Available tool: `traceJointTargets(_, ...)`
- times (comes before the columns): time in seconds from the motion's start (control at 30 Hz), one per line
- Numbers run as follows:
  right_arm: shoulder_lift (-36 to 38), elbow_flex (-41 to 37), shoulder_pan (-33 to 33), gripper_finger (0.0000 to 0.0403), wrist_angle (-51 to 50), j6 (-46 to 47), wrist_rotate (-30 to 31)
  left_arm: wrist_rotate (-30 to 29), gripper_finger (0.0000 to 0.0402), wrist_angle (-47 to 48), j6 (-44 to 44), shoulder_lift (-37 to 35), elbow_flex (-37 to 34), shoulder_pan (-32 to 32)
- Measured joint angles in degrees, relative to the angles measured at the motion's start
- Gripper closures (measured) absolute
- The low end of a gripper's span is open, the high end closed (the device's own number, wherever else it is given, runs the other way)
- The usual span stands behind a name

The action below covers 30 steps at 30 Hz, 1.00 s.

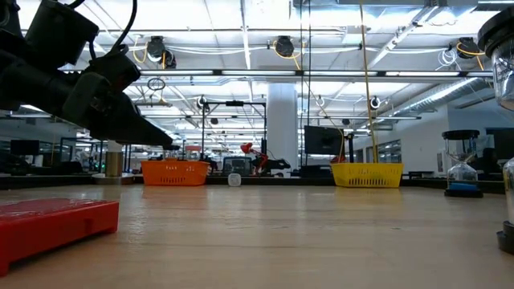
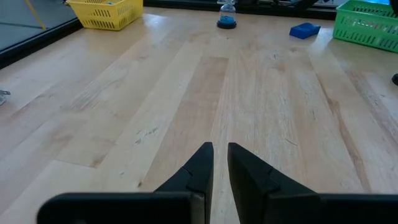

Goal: Pick & Place Office items
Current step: Put the black hourglass into the red basket

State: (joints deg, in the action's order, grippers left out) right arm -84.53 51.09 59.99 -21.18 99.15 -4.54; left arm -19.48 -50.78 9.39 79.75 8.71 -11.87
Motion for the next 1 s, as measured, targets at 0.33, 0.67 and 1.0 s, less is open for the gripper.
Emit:
traceJointTargets(0.33,0.26,-5.68,0.03,0.0387,13.61,-0.97,-0.15,0.01,0.0350,0.00,0.01,-0.02,0.00,0.00)
traceJointTargets(0.67,3.61,-5.71,0.04,0.0402,10.66,-0.34,1.42,0.00,0.0350,0.00,0.00,0.00,0.00,0.01)
traceJointTargets(1.0,1.39,-1.46,-0.01,0.0403,5.15,-2.99,1.68,0.00,0.0350,0.00,0.00,0.00,0.00,0.01)
